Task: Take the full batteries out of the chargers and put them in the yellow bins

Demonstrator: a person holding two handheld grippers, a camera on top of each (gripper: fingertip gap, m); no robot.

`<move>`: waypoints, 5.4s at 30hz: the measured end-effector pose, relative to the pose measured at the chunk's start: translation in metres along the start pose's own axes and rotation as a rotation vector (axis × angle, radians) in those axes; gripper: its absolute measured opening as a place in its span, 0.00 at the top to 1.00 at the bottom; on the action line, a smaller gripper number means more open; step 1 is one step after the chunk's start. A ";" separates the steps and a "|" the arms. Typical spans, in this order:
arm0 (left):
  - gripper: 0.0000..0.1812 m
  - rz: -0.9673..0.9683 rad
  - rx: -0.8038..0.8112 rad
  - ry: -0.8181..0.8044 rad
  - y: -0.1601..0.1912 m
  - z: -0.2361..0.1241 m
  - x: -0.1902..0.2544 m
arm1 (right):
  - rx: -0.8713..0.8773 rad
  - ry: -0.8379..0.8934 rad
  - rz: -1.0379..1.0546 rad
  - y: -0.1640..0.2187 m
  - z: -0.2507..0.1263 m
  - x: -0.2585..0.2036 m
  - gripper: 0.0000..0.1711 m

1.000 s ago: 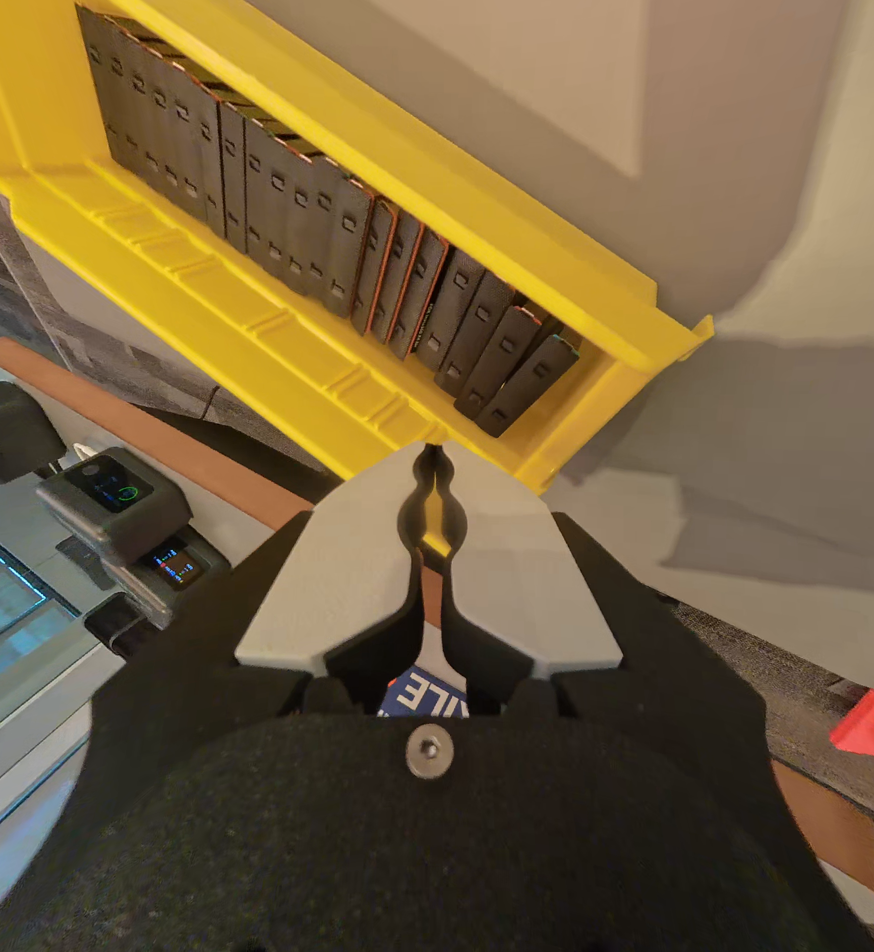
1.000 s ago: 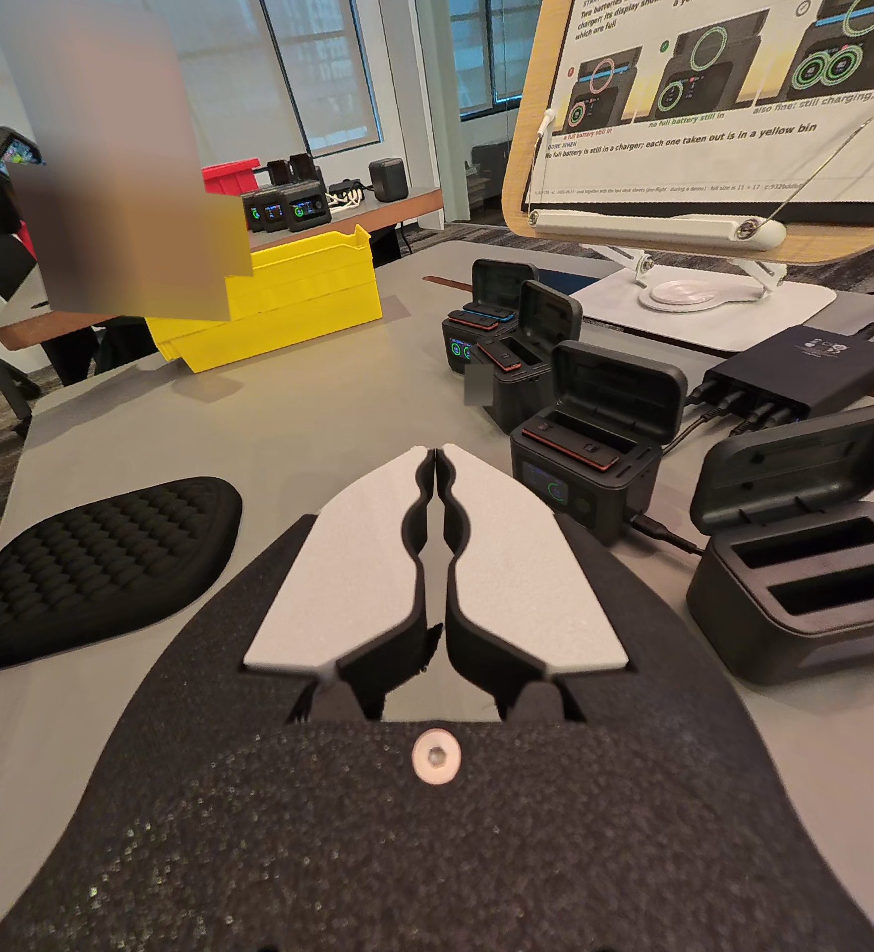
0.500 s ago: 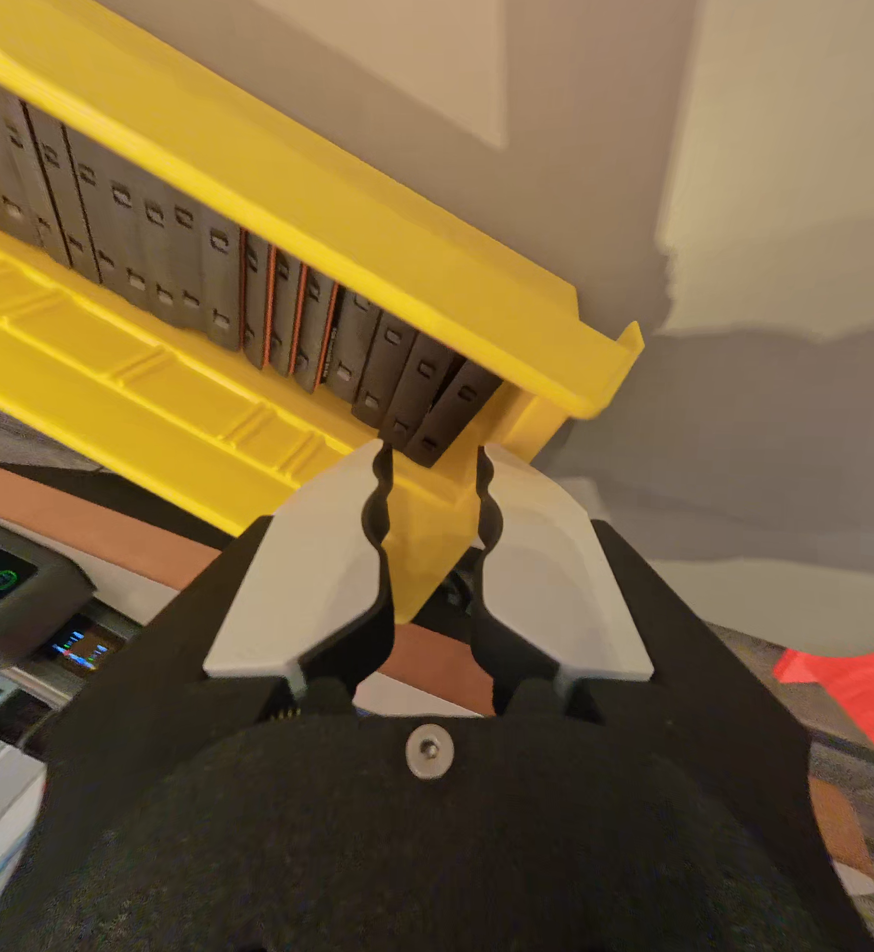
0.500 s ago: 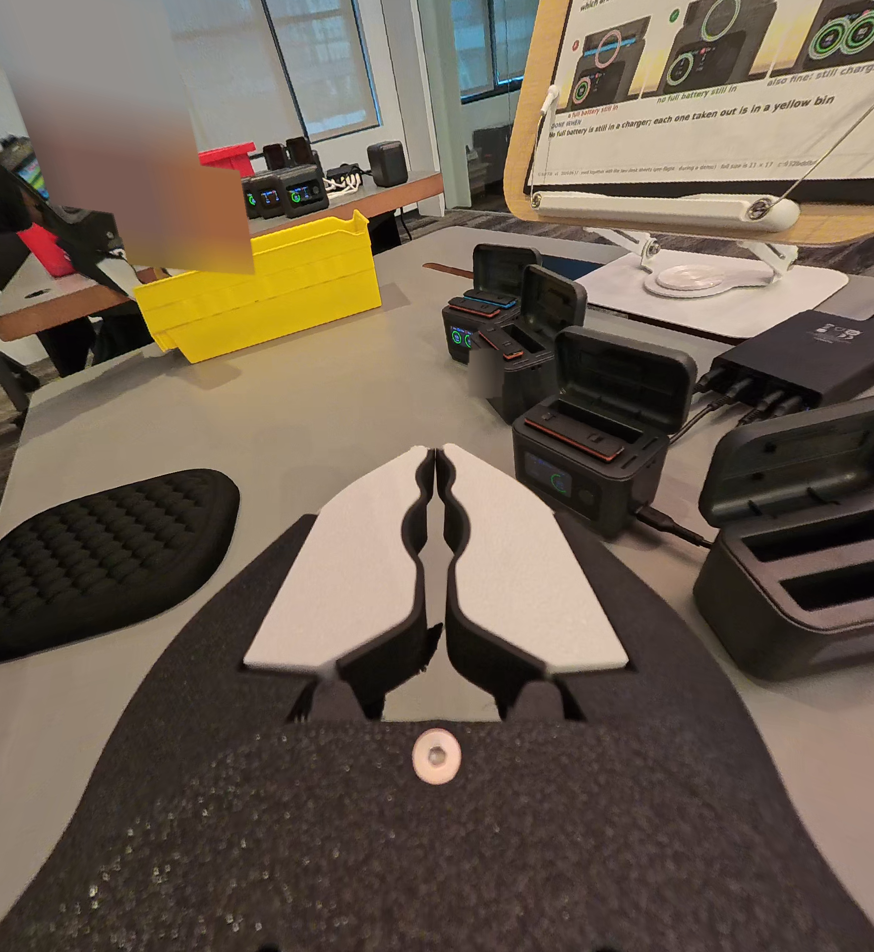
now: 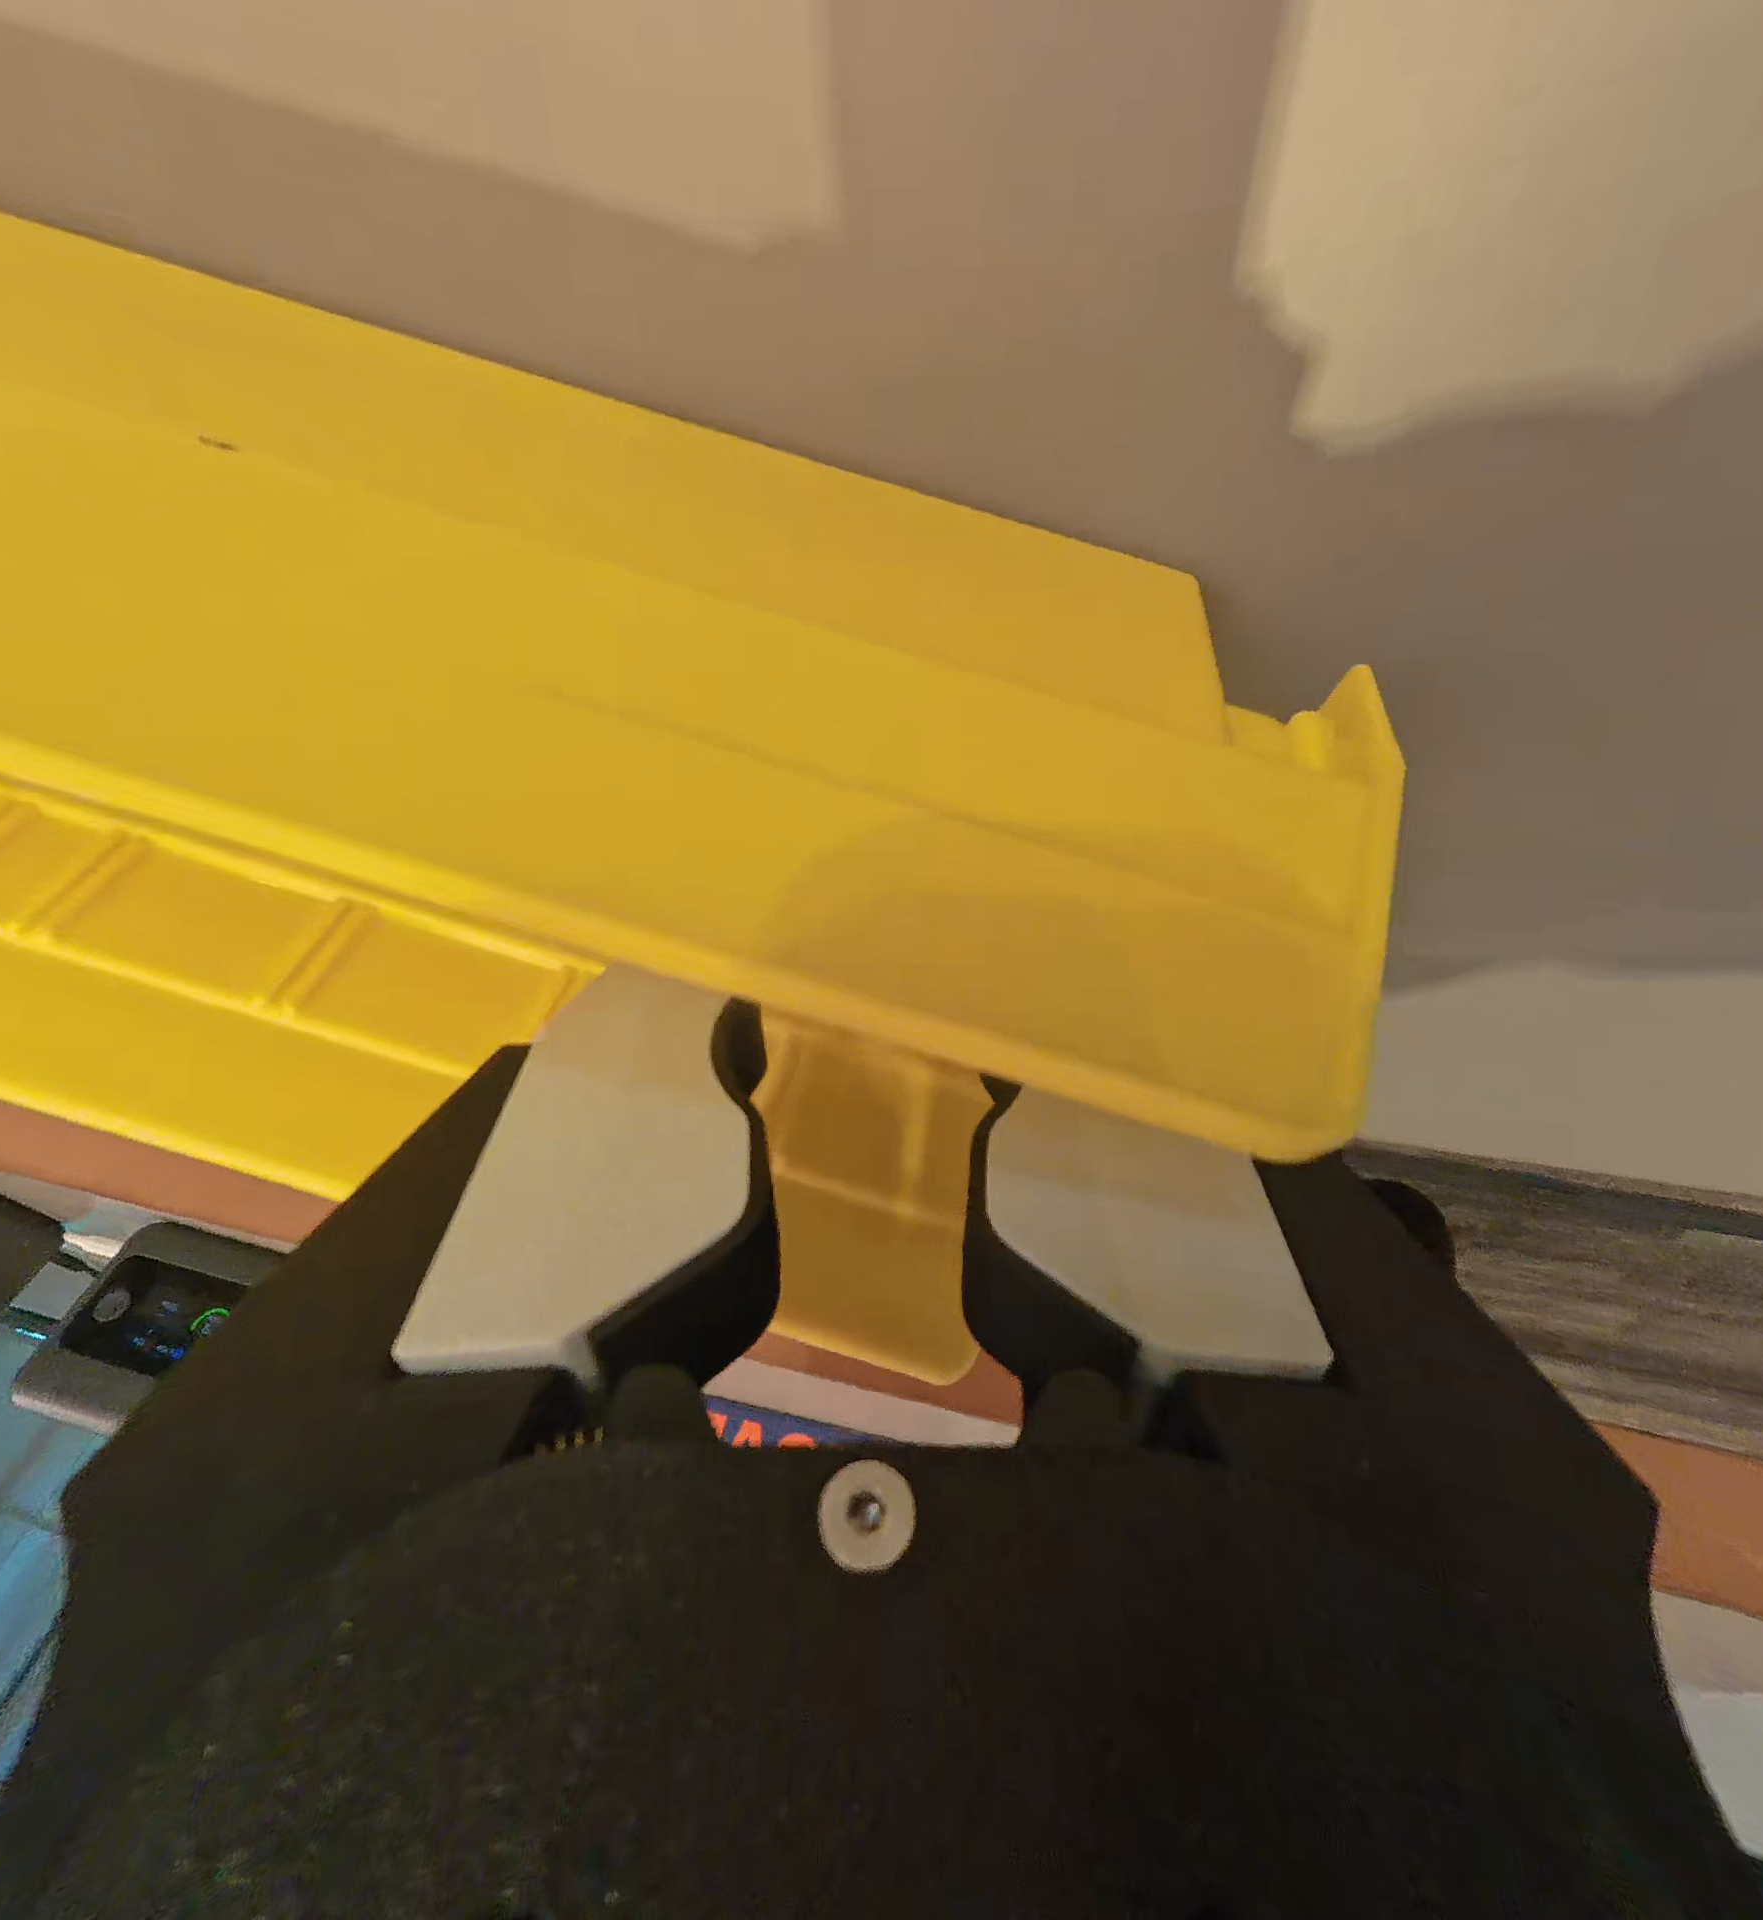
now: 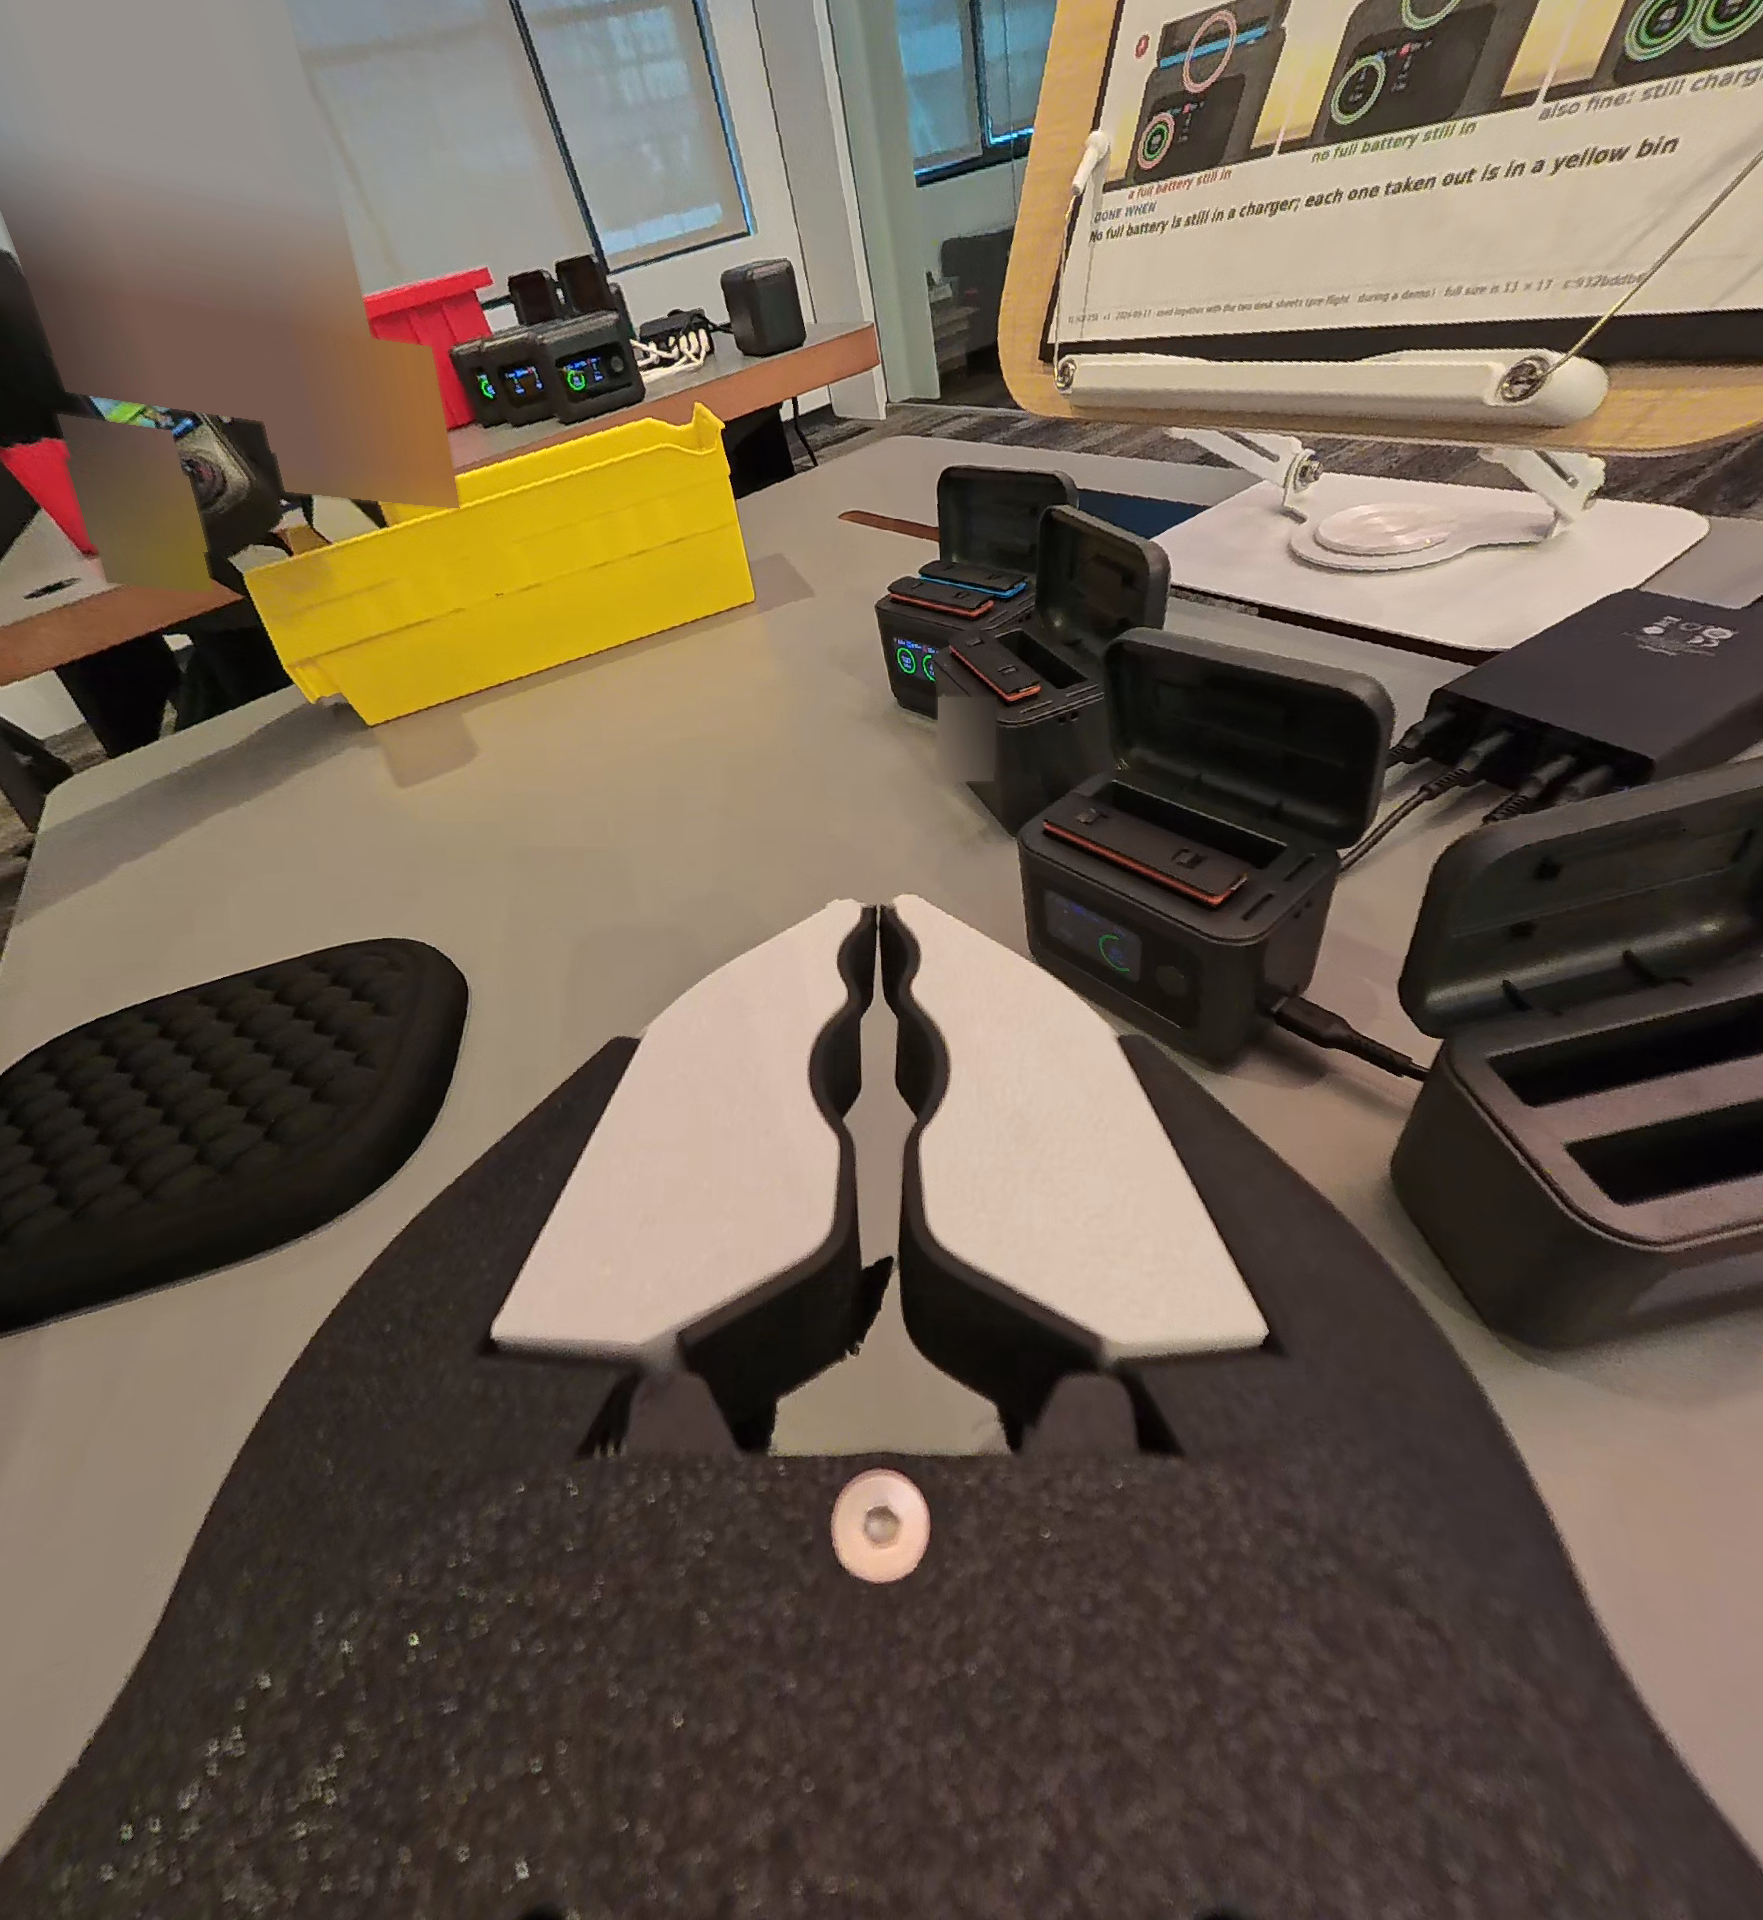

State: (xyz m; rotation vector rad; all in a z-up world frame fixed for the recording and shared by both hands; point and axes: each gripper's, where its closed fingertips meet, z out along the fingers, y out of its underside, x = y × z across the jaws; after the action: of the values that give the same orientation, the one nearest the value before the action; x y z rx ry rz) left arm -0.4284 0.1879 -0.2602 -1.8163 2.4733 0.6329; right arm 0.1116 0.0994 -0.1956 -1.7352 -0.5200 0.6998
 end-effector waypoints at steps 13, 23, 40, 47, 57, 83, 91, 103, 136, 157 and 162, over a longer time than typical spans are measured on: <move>0.92 -0.171 0.162 -0.319 0.005 -0.004 -0.001 | 0.004 -0.002 0.016 0.000 0.000 0.001 1.00; 1.00 -0.231 0.223 -0.479 0.010 -0.008 0.002 | 0.004 0.002 0.019 0.000 0.000 0.002 1.00; 1.00 -0.342 0.284 -0.492 0.015 -0.026 0.004 | 0.003 -0.003 0.022 0.001 0.000 0.001 1.00; 0.88 -0.466 0.447 -0.261 -0.004 -0.023 0.012 | -0.002 -0.009 0.025 0.001 0.001 0.001 1.00; 0.80 -0.623 0.337 -0.039 -0.017 -0.008 0.005 | 0.004 -0.005 0.025 0.000 -0.001 0.002 1.00; 0.78 -0.650 -0.052 -0.164 0.020 -0.029 0.014 | 0.000 -0.010 0.027 0.000 -0.002 0.002 1.00; 0.91 -0.650 -0.065 -0.243 0.040 -0.032 0.006 | -0.001 -0.013 0.027 0.000 -0.001 0.002 1.00; 1.00 -0.636 -0.137 -0.387 0.080 -0.026 -0.017 | 0.000 -0.013 0.029 0.000 -0.002 0.002 1.00; 0.80 -0.437 0.416 -0.251 -0.048 -0.056 -0.005 | -0.001 -0.014 0.028 0.001 -0.001 0.002 1.00; 0.90 0.458 0.192 -0.489 -0.129 -0.082 -0.040 | 0.004 -0.023 0.026 -0.002 -0.004 0.001 1.00; 0.91 0.421 0.228 -0.400 -0.144 -0.087 -0.045 | 0.012 -0.027 0.027 -0.004 -0.006 0.001 1.00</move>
State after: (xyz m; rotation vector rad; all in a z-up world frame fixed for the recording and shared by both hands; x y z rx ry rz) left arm -0.2619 0.1655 -0.2144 -0.9817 2.5206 0.6174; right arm 0.1168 0.0971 -0.1912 -1.7267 -0.5108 0.7456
